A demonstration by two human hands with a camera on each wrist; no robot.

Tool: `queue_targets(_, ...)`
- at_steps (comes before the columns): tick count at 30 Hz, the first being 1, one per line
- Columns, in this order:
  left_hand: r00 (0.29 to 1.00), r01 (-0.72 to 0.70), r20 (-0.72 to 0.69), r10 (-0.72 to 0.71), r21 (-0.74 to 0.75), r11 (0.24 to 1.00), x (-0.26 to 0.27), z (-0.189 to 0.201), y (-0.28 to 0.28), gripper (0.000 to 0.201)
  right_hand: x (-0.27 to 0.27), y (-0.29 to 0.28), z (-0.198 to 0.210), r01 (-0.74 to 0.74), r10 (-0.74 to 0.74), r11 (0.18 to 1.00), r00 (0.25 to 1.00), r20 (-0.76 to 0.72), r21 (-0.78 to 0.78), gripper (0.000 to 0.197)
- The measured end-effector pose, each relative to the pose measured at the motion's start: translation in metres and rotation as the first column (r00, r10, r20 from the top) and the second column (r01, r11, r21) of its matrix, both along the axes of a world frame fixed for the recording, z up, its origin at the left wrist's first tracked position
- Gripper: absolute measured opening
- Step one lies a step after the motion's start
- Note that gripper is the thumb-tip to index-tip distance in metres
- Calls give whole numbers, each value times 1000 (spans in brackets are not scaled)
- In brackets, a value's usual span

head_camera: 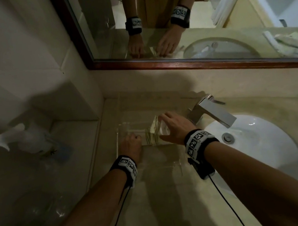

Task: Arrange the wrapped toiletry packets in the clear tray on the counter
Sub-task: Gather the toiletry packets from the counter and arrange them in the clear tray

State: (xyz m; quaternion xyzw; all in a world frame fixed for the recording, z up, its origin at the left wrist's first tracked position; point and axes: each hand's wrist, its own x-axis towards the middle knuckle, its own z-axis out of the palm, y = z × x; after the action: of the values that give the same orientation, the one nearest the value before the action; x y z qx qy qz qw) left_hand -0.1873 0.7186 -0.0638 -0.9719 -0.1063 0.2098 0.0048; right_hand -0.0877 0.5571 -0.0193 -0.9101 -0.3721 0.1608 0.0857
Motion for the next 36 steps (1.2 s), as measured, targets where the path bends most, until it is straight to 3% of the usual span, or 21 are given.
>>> queue_targets(3, 995, -55, 87, 55, -9, 998, -11, 3, 12, 31, -15, 21, -8, -131, 131, 991, 991, 28, -20, 66)
queue_targets(8, 989, -111, 98, 108, 32, 993, -24, 0, 37, 50, -37, 56, -25, -281, 283, 959, 957, 59, -40, 70)
queue_targets(10, 984, -124, 128, 123, 1, 992, -27, 4, 44, 53, -40, 64, -30, -288, 291, 956, 953, 79, -47, 69)
queue_targets(17, 956, -223, 173, 235, -87, 971, -34, 2, 59, 33, -49, 83, -50, -328, 338, 939, 935, 106, -104, 64)
queue_targets(29, 944, -232, 201, 261, -154, 960, -32, -3, 66, 31, -54, 94, -56, -330, 349, 935, 924, 159, -133, 60)
queue_targets(36, 940, -237, 206, 272, -181, 954, -25, -1, 68, 32, -49, 92, -57, -256, 270, 960, 955, 124, -113, 44)
